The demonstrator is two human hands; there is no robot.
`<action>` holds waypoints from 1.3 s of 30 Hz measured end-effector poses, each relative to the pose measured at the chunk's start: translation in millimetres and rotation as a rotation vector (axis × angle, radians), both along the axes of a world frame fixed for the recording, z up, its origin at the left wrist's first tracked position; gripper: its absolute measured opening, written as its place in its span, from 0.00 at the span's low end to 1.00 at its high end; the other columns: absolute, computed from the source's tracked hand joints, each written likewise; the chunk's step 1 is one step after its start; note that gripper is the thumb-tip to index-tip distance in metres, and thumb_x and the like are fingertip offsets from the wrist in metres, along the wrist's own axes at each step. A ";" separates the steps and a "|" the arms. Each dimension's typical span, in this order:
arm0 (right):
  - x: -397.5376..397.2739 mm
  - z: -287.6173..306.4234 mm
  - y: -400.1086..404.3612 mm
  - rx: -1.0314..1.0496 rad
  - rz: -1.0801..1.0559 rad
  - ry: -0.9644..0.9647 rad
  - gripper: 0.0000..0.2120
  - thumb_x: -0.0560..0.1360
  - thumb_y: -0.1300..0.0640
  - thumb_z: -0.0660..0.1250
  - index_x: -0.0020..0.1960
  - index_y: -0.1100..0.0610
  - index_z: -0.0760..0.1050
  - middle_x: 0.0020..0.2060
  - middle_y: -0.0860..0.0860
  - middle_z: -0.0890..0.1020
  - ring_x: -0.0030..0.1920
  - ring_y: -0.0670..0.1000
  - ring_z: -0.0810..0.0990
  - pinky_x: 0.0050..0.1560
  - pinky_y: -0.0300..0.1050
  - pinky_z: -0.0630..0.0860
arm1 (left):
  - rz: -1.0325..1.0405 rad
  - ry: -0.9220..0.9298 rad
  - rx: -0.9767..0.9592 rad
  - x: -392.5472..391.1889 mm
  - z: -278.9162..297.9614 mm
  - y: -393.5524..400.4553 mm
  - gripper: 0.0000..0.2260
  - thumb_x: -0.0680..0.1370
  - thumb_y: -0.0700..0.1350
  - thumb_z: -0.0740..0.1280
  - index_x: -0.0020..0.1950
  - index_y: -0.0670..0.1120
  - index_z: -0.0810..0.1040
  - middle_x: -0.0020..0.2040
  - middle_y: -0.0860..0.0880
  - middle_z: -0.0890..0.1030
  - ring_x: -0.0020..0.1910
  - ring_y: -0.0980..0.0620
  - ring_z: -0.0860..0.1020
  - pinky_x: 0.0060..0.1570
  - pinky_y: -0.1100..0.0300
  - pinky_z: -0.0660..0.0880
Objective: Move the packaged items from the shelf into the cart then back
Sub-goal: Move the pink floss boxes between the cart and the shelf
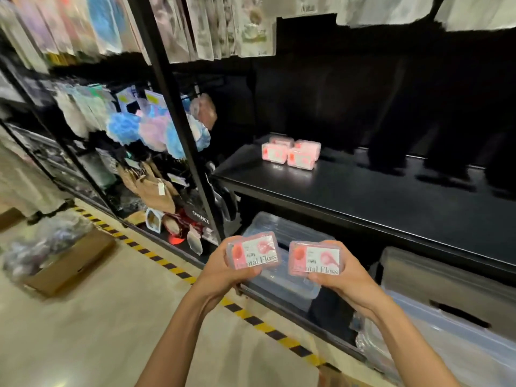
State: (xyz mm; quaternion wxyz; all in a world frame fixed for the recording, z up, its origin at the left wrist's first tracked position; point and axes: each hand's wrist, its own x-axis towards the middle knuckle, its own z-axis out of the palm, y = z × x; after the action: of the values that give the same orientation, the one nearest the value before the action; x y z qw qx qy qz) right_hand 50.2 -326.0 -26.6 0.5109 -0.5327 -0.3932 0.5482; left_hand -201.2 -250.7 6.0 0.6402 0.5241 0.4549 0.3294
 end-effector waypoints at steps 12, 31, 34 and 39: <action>22.6 15.5 141.4 -0.009 -0.074 -0.031 0.36 0.54 0.58 0.82 0.59 0.52 0.73 0.56 0.56 0.80 0.57 0.54 0.80 0.57 0.56 0.78 | -0.094 -0.030 -0.025 31.3 6.1 177.2 0.23 0.70 0.30 0.72 0.61 0.43 0.73 0.56 0.42 0.81 0.54 0.47 0.81 0.48 0.55 0.81; -21.0 7.6 257.0 -0.024 -0.568 0.003 0.37 0.53 0.59 0.80 0.60 0.54 0.72 0.52 0.54 0.82 0.51 0.49 0.81 0.44 0.42 0.77 | -0.438 0.197 0.318 103.5 -43.5 418.0 0.21 0.66 0.39 0.79 0.55 0.44 0.75 0.50 0.51 0.81 0.47 0.57 0.80 0.40 0.70 0.76; -21.3 10.1 262.0 -0.013 -0.592 -0.017 0.37 0.53 0.58 0.80 0.60 0.55 0.71 0.52 0.54 0.82 0.51 0.49 0.81 0.42 0.41 0.77 | -0.486 0.228 0.391 106.8 -46.5 429.1 0.20 0.66 0.39 0.79 0.53 0.46 0.75 0.49 0.52 0.81 0.46 0.55 0.80 0.38 0.71 0.74; -24.1 11.9 272.4 -0.011 -0.604 -0.001 0.36 0.54 0.59 0.79 0.60 0.55 0.71 0.52 0.54 0.82 0.51 0.51 0.82 0.43 0.42 0.78 | -0.434 0.262 0.485 96.6 -48.9 438.1 0.24 0.64 0.40 0.80 0.53 0.52 0.73 0.49 0.57 0.78 0.46 0.59 0.76 0.41 0.75 0.72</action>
State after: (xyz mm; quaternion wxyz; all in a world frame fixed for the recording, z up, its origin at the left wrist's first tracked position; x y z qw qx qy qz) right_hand 26.1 -53.7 -14.7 0.6477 -0.6287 -0.2141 0.3733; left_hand -104.6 187.4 -42.9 0.4882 0.7834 0.3196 0.2141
